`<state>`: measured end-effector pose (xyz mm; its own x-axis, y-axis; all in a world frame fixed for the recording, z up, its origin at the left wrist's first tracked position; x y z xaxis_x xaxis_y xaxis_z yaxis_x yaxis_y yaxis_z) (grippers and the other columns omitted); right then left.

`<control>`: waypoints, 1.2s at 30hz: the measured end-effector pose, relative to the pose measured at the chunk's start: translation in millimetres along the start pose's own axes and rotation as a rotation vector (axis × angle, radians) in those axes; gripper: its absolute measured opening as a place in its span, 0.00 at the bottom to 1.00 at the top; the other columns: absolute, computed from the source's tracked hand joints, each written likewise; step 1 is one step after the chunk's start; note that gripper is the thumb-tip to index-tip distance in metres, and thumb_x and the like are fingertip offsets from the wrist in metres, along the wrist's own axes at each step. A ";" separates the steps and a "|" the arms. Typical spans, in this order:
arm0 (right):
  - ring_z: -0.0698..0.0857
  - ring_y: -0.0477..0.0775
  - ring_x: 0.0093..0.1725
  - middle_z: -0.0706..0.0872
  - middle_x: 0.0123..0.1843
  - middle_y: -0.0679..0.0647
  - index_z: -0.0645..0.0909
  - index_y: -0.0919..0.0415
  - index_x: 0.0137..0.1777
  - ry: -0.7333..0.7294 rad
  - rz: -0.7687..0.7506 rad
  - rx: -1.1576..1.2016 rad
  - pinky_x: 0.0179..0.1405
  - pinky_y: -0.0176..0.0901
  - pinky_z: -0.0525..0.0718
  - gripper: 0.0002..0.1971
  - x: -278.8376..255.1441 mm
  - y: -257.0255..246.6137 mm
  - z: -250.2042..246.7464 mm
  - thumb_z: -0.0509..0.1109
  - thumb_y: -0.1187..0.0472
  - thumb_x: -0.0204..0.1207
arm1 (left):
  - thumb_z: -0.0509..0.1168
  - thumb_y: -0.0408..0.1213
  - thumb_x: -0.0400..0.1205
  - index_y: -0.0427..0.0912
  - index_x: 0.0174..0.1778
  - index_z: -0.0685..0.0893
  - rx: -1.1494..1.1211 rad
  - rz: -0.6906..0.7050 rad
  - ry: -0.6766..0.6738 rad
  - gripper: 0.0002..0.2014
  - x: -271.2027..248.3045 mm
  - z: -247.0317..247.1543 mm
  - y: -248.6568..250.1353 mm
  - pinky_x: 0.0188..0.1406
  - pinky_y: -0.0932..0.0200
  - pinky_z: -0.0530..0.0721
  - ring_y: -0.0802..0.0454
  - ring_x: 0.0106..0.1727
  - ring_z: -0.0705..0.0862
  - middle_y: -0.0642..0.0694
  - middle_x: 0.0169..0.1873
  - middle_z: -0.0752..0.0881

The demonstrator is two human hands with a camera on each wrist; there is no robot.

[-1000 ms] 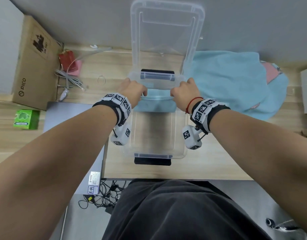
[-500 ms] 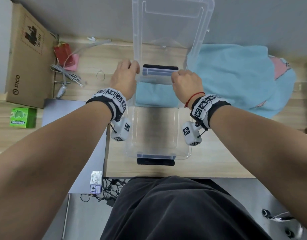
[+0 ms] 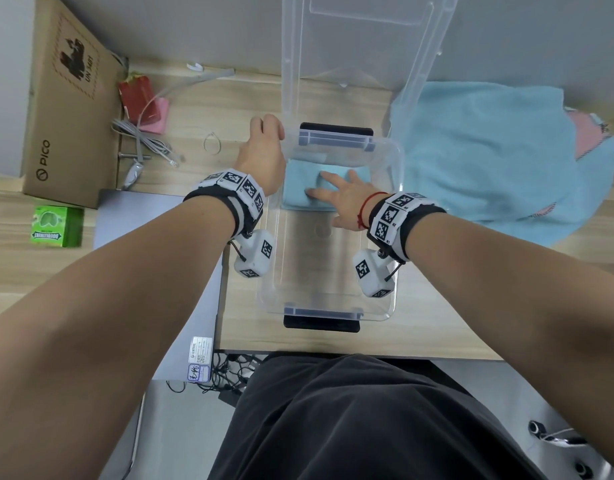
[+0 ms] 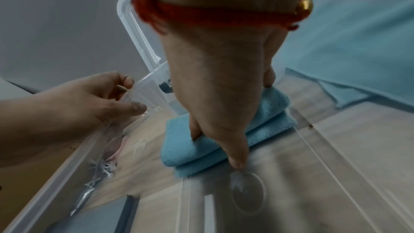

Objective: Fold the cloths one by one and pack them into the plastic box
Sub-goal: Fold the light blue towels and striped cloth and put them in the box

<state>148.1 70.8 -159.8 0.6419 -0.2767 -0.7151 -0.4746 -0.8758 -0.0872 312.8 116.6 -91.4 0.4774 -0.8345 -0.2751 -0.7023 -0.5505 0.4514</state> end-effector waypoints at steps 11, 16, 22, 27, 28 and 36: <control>0.79 0.59 0.67 0.79 0.69 0.53 0.77 0.50 0.71 0.253 -0.055 0.272 0.65 0.50 0.77 0.20 -29.5 22.4 -48.1 0.62 0.58 0.80 | 0.58 0.28 0.81 0.40 0.60 0.69 0.063 0.005 -0.032 0.12 1.9 -4.6 3.7 0.37 0.48 0.73 0.38 0.39 0.78 0.39 0.59 0.71; 0.85 0.58 0.50 0.90 0.49 0.51 0.86 0.51 0.54 0.509 0.052 0.382 0.55 0.46 0.81 0.12 -71.5 70.3 -84.8 0.62 0.60 0.78 | 0.59 0.38 0.82 0.41 0.57 0.74 0.213 -0.001 0.028 0.09 7.4 -21.4 22.6 0.49 0.43 0.81 0.40 0.53 0.79 0.40 0.59 0.74; 0.85 0.60 0.47 0.89 0.44 0.52 0.86 0.52 0.50 0.628 0.276 0.531 0.53 0.51 0.84 0.10 -116.3 154.6 -60.5 0.63 0.61 0.75 | 0.59 0.32 0.78 0.47 0.49 0.78 0.215 0.129 0.009 0.08 15.5 -9.8 106.4 0.48 0.50 0.78 0.42 0.54 0.79 0.44 0.54 0.78; 0.84 0.61 0.54 0.87 0.52 0.55 0.84 0.55 0.55 0.583 0.449 0.564 0.55 0.50 0.82 0.10 -144.1 217.2 -2.0 0.67 0.59 0.74 | 0.60 0.38 0.79 0.51 0.49 0.77 0.137 0.258 -0.096 0.05 8.0 35.1 176.4 0.40 0.55 0.75 0.44 0.44 0.81 0.49 0.41 0.83; 0.83 0.62 0.56 0.84 0.56 0.57 0.82 0.56 0.58 0.577 0.487 0.563 0.55 0.51 0.82 0.12 -150.6 229.3 10.4 0.69 0.59 0.74 | 0.60 0.39 0.79 0.51 0.50 0.77 0.143 0.281 -0.119 0.05 4.9 47.1 189.7 0.41 0.55 0.76 0.45 0.44 0.80 0.50 0.40 0.83; 0.74 0.69 0.63 0.68 0.71 0.62 0.65 0.57 0.75 0.594 0.784 0.546 0.53 0.58 0.80 0.37 -194.4 302.1 79.4 0.77 0.59 0.67 | 0.62 0.41 0.78 0.53 0.45 0.81 0.156 0.337 -0.239 0.04 -2.7 129.1 251.6 0.47 0.48 0.85 0.44 0.46 0.84 0.49 0.40 0.87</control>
<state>-167.9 -108.6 -102.2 0.1663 -0.9470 -0.2747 -0.9797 -0.1271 -0.1550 66.6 -22.6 -86.7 0.0850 -0.9395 -0.3318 -0.8780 -0.2280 0.4208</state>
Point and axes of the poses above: each hand's wrist, its own x-axis towards the middle knuckle, its own z-axis out of the palm, y = z × x, the point moved 6 cm from there along x, towards the middle knuckle
